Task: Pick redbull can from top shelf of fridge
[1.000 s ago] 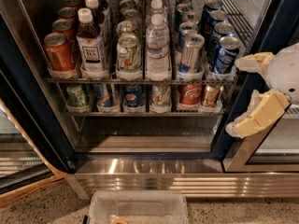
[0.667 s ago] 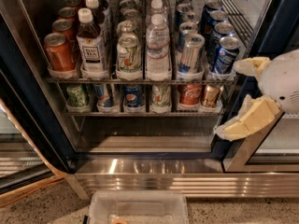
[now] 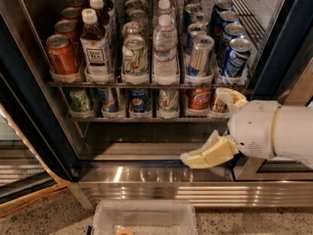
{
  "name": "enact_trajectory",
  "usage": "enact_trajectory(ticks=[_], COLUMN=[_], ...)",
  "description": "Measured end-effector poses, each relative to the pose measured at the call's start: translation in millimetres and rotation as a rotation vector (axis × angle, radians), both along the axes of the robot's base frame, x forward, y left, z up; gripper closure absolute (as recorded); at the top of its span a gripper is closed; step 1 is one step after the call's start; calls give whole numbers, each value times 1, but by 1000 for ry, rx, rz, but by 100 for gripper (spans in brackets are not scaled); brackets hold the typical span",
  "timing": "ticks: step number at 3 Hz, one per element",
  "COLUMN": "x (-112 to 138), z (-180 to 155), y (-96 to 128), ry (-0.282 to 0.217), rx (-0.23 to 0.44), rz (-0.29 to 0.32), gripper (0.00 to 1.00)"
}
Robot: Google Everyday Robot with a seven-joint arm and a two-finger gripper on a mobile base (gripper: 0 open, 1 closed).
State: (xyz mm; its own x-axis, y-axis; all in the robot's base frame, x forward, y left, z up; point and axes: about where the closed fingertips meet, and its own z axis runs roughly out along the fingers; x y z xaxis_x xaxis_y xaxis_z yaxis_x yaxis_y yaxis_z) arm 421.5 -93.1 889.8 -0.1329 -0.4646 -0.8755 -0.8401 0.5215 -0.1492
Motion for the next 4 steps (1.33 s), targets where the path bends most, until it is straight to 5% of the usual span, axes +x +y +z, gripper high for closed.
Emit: enact_trajectory(ticks=[1,2,3,4], x=[37,84,97,98], z=[7,27,27,27], y=[13,-6,-17,-17], ry=[-92,-188,-208,-208], rx=[132,208,187,186], rz=[-90,-228,-295,-294], gripper=[0,0,0,3])
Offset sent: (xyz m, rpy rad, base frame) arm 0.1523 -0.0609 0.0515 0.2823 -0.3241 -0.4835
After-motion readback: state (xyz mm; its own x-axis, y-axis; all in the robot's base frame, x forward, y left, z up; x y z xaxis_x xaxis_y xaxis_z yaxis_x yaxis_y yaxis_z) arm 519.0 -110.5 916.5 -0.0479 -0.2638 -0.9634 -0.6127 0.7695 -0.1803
